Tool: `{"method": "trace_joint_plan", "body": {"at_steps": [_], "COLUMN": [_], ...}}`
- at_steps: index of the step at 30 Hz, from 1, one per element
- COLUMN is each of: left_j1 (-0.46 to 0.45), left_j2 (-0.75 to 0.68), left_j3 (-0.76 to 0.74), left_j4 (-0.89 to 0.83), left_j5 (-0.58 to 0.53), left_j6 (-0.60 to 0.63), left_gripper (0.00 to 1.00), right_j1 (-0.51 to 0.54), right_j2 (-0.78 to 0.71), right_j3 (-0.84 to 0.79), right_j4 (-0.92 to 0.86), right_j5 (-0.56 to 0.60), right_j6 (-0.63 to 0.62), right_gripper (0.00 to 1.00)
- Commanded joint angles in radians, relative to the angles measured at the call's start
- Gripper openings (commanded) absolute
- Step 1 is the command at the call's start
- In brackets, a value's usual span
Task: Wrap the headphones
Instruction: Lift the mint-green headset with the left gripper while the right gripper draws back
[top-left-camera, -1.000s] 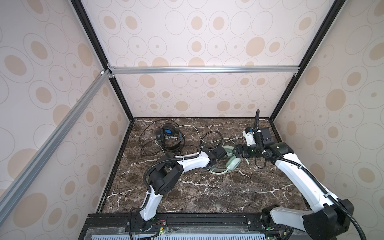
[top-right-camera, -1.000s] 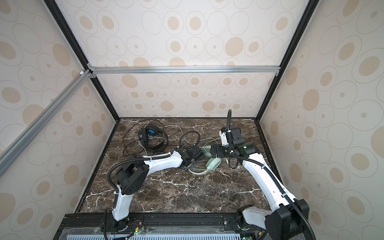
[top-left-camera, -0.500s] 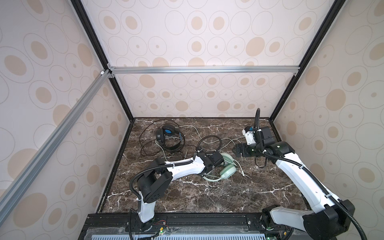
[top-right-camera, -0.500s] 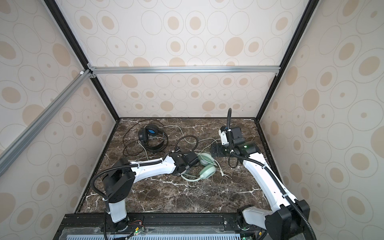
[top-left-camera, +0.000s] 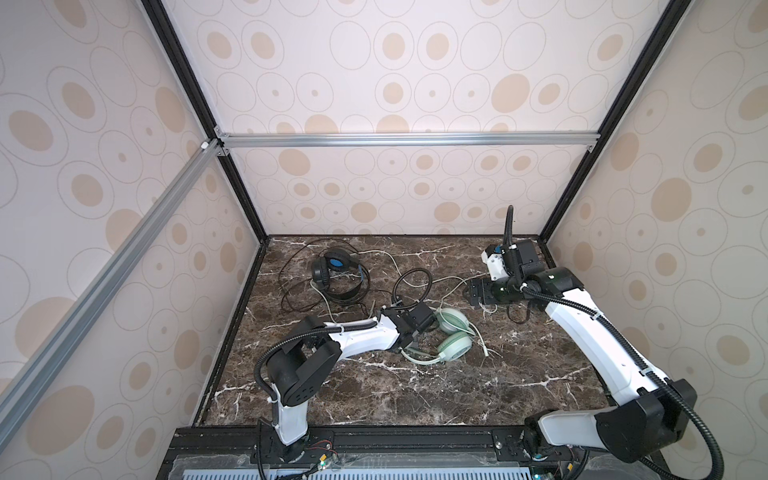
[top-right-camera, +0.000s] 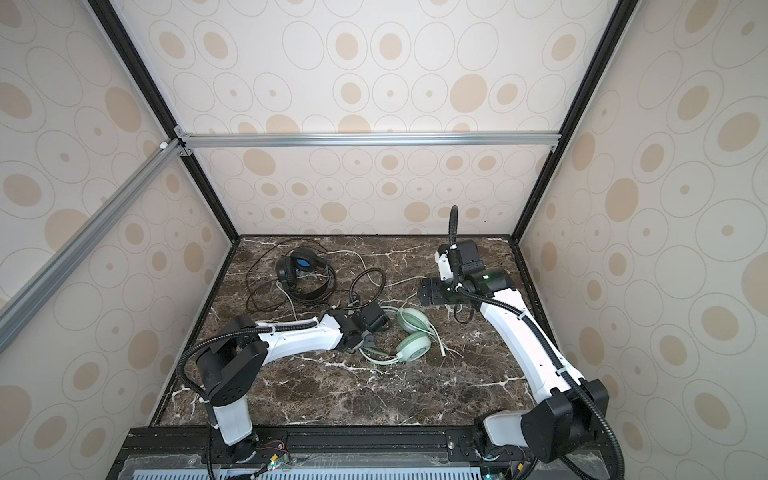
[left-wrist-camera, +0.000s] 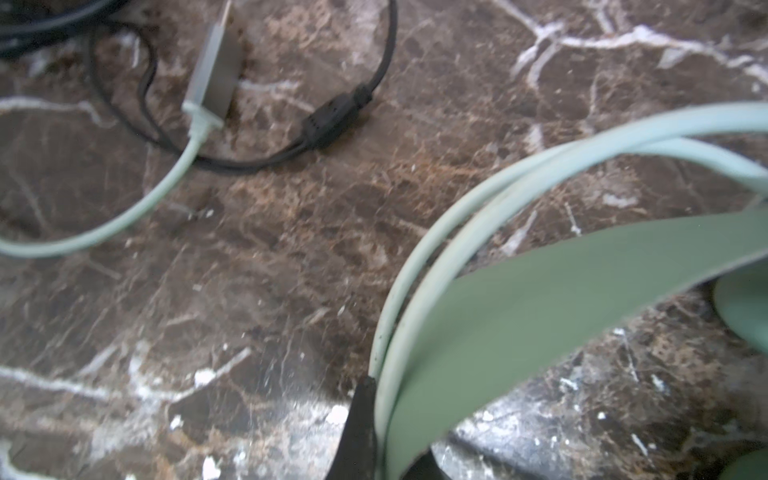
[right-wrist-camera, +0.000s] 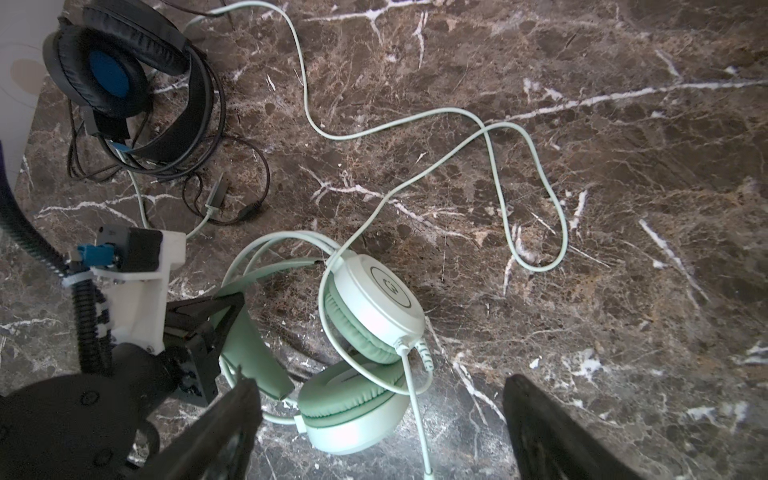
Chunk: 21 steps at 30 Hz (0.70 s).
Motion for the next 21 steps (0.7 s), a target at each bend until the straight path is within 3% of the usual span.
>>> {"method": "trace_joint_plan", "body": {"at_steps": [1,8,12,17,21], "left_j1": [0.008,0.026,0.026,0.035,0.049], "left_j2": [-0.006,-0.058,-0.152,-0.211,-0.258], "left_j3": [0.035,0.044,0.019,0.054,0.085], "left_j4": [0.03,0.104,0.175,0.116,0.117], "left_j5": [-0.003,-0.009,0.023,-0.073,-0.079], "left_j6": [0.132,0.307,0.428,0.572,0.697], "left_gripper": [0.0,0.0,0.0,0.0,0.0], "right_j1": [0.008,0.005,0.005,0.004,0.004], "right_j2": [0.047,0.085,0.052,-0.033,-0.073], "right_j3": [0.056,0.157,0.14,0.041,-0.013], "right_j4": [-0.07,-0.162,-0.124,0.035,0.094], "right_j5": [0.006,0.029,-0.07,-0.218,-0.31], "right_j6": [0.012,-0.027,-0.048,-0.052,-0.069], "right_gripper": [0.94,0.94,0.94,0.95,0.94]}}
